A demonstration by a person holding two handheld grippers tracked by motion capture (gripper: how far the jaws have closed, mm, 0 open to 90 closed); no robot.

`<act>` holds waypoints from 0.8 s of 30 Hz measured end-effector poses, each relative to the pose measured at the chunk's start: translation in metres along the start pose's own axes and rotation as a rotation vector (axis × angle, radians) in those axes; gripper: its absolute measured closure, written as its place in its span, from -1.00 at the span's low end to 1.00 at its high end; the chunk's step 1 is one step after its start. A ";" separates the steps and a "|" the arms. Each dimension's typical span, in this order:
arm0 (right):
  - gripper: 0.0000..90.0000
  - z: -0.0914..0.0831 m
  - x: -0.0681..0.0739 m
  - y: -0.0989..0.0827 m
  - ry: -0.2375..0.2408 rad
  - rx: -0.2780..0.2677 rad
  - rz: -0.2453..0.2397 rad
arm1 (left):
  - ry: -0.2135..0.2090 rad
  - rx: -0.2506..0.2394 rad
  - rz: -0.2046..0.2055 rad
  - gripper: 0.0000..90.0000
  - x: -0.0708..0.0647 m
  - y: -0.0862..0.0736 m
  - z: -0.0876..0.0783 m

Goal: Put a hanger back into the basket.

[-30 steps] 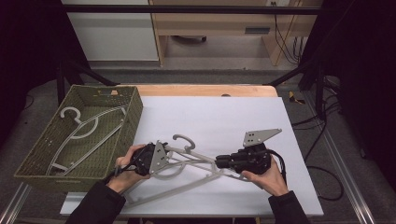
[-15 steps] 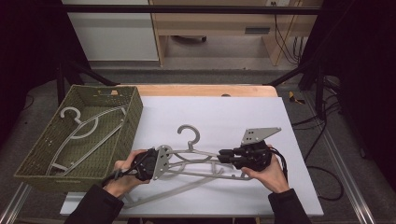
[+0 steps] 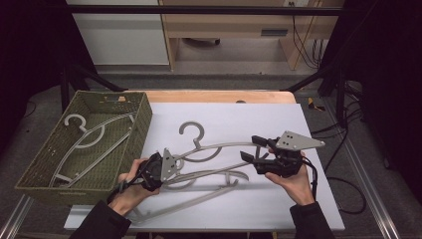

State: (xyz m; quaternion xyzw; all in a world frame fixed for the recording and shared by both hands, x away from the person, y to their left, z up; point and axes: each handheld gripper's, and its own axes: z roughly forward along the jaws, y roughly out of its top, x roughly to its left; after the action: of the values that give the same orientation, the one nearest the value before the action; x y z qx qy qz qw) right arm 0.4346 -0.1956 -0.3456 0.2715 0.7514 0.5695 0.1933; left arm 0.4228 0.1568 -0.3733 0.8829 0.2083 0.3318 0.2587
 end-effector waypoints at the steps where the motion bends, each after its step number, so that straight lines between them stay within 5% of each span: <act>1: -0.31 -0.003 0.000 -0.001 -0.012 -0.009 -0.006 | -0.002 0.009 -0.011 0.84 0.002 0.001 -0.001; 14: -0.70 -0.029 -0.008 -0.029 -0.175 -0.040 0.022 | -0.005 -0.008 -0.148 0.84 0.028 0.012 -0.015; 24: -0.79 -0.028 -0.017 -0.060 -0.246 0.052 0.111 | -0.046 0.005 -0.201 0.84 0.054 0.022 -0.038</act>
State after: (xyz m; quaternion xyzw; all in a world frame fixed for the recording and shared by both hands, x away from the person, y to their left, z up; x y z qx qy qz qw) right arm 0.4198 -0.2398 -0.3957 0.3852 0.7204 0.5222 0.2450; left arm 0.4384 0.1802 -0.3100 0.8655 0.2908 0.2834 0.2933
